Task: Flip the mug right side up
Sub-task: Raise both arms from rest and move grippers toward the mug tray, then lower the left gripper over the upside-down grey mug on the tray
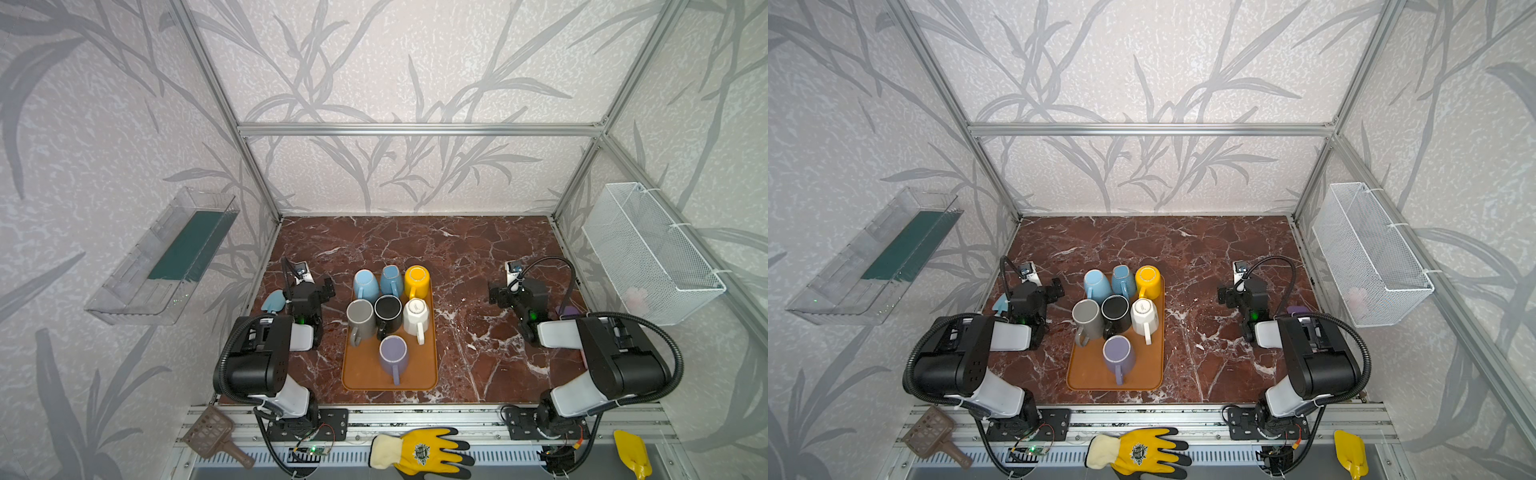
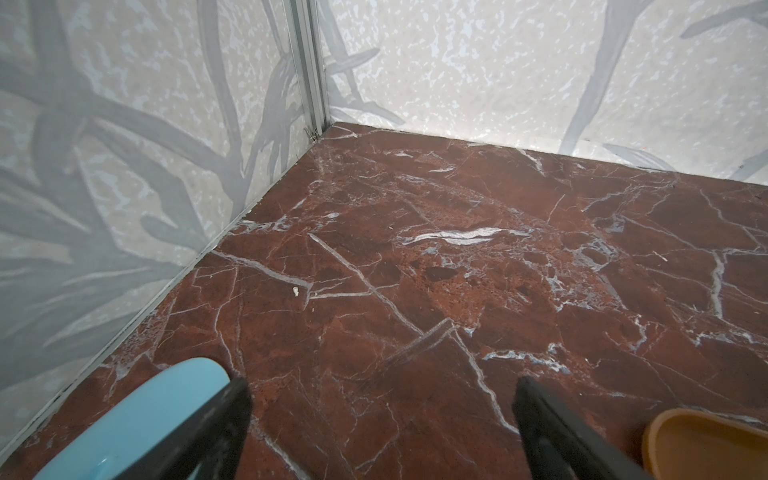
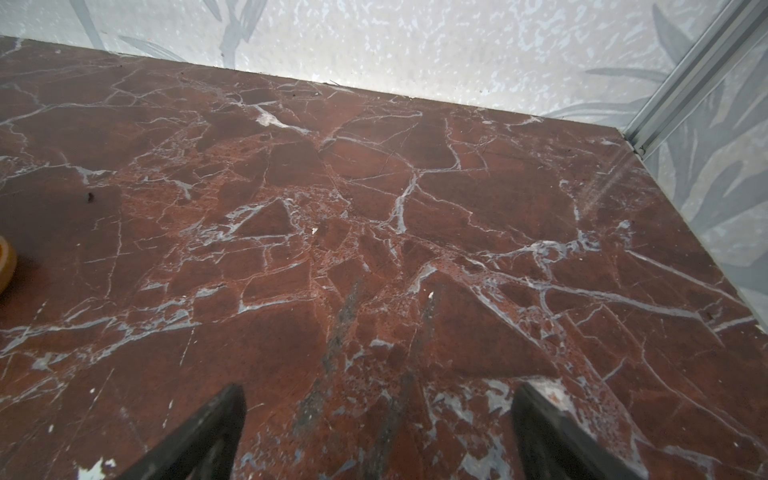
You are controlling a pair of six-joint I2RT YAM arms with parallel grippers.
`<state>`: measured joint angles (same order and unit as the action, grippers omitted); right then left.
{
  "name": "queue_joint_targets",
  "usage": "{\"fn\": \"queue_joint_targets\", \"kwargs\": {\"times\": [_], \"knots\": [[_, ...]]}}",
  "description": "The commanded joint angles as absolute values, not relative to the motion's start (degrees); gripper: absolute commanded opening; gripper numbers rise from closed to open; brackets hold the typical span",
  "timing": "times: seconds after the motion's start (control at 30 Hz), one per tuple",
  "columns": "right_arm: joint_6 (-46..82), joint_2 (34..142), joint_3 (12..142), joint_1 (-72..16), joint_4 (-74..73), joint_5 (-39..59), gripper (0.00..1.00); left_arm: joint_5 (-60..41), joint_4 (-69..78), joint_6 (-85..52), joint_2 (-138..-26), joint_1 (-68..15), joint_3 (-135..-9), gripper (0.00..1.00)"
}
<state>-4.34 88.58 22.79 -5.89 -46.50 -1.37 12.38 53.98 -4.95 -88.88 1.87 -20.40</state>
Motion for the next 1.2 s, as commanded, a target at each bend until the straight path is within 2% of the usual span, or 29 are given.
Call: {"fn": "queue_joint_targets", "kwargs": {"times": [0.0, 0.13, 0.27, 0.37, 0.47, 0.6, 0.87, 1.17], "knots": [[-3.8, 83.0, 27.9, -5.6, -35.7, -2.8, 0.99, 14.6, 44.7, -4.5, -83.8, 1.5, -24.1, 0.99], [-2.7, 77.1, 31.6, -5.7, -26.4, -4.1, 0.99, 16.6, 31.1, -5.3, -77.8, 1.1, -29.5, 0.99], [0.8, 70.7, 32.3, -6.4, -23.3, -6.2, 0.99, 15.9, 23.9, -11.7, -71.2, 0.5, -32.9, 0.99], [4.1, 66.5, 35.7, -7.3, -15.0, -9.1, 0.99, 17.2, 14.4, -15.4, -67.3, -0.9, -38.1, 0.99], [7.1, 62.5, 39.0, -7.9, -6.4, -9.8, 0.99, 18.2, 6.1, -15.2, -64.3, -4.2, -43.5, 0.99], [10.0, 58.0, 42.8, -9.1, 3.2, -9.5, 0.99, 24.8, -1.7, -12.5, -60.4, -11.8, -48.9, 0.99], [9.0, 54.9, 49.7, -14.4, 16.6, -9.0, 0.99, 26.4, -27.2, -19.0, -60.5, -18.4, -61.8, 0.99], [14.9, 53.9, 48.1, -19.7, 24.1, -7.3, 0.99, 21.2, -41.1, -27.0, -59.6, -21.9, -61.9, 0.99]]}}
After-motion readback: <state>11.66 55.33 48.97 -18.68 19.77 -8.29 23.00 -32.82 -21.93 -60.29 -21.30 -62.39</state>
